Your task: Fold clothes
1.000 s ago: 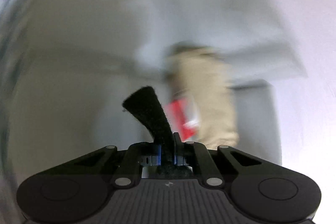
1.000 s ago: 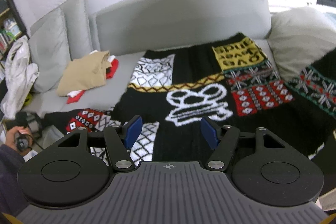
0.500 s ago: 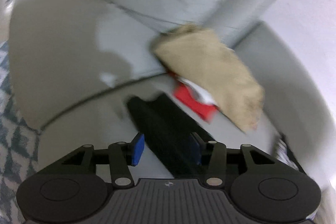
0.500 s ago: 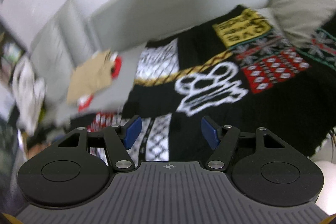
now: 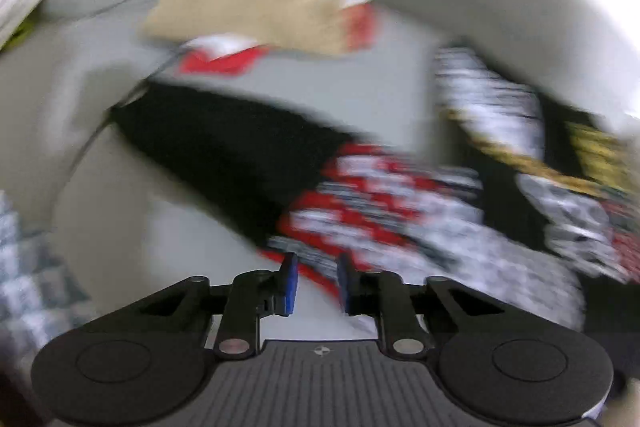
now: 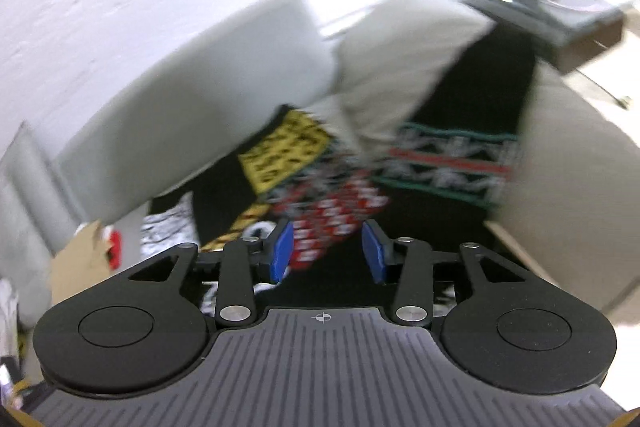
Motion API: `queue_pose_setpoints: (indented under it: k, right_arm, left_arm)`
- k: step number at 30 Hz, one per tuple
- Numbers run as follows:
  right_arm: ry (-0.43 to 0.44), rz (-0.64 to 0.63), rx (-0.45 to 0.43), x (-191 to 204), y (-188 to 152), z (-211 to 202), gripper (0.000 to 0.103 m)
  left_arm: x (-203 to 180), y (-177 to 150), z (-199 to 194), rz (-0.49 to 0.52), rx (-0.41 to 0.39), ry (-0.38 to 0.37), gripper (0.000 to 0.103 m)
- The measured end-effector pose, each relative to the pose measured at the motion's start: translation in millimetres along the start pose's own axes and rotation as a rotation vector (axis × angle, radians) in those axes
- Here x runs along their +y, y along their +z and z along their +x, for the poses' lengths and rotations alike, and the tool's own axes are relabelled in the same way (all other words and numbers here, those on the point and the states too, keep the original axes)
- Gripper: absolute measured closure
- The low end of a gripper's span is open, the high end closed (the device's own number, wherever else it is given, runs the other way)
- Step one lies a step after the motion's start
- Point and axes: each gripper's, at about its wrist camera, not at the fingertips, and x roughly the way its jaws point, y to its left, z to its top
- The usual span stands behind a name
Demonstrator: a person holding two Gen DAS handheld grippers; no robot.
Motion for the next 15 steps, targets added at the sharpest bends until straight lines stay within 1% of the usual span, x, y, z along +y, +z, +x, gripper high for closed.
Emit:
queue_pose_setpoints:
  k: [1, 2, 3, 4, 6, 7, 8, 9, 10, 11, 12, 13, 14, 15]
  right_arm:
    - [-0.012, -0.008, 0.029, -8, 1, 3, 0.041]
    - [-0.024, -0.021, 0.063, -16, 2, 7, 0.031]
    - [-0.022, -0.043, 0.107, -20, 0, 16, 0.033]
    - [0.014, -0.07, 0.154, -21, -3, 32, 0.036]
    - [0.109, -0.108, 0.252, -21, -11, 69, 0.068]
    - [0.156, -0.103, 0.309, -19, -17, 93, 0.075]
    - [0.167, -0.113, 0.344, -18, -23, 114, 0.083]
    - [0.17, -0.126, 0.375, -16, -31, 133, 0.083]
    - [0.141, -0.15, 0.407, -16, -37, 150, 0.083]
    - [0.121, -0.162, 0.428, -21, -42, 159, 0.096]
    - [0.105, -0.17, 0.446, -26, -47, 168, 0.1]
    - [0.112, -0.147, 0.468, -32, -46, 167, 0.101]
    - [0.111, -0.12, 0.509, -38, -42, 164, 0.102]
    - [0.101, -0.113, 0.548, -43, -38, 157, 0.102]
  left_arm:
    - [-17, -7, -12, 0.03, -0.021, -0.035, 0.054]
    - [-35, -14, -24, 0.06, -0.042, -0.068, 0.053]
    - [-55, -19, -30, 0.088, -0.046, -0.096, 0.053]
    - [-75, -21, -26, 0.108, -0.039, -0.12, 0.055]
    - [-114, -24, -3, 0.117, -0.011, -0.155, 0.059]
    - [-133, -26, 11, 0.117, 0.001, -0.16, 0.075]
    - [-152, -29, 24, 0.117, 0.013, -0.162, 0.085]
    - [-170, -31, 34, 0.133, 0.022, -0.151, 0.093]
    - [-183, -35, 48, 0.149, 0.093, -0.114, 0.094]
    - [-194, -40, 64, 0.164, 0.18, -0.072, 0.096]
    - [-201, -52, 74, 0.172, 0.245, -0.032, 0.097]
    - [-209, -58, 69, 0.239, 0.235, -0.009, 0.097]
    - [-214, -60, 60, 0.286, 0.235, 0.005, 0.097]
    - [-212, -59, 50, 0.282, 0.238, -0.003, 0.097]
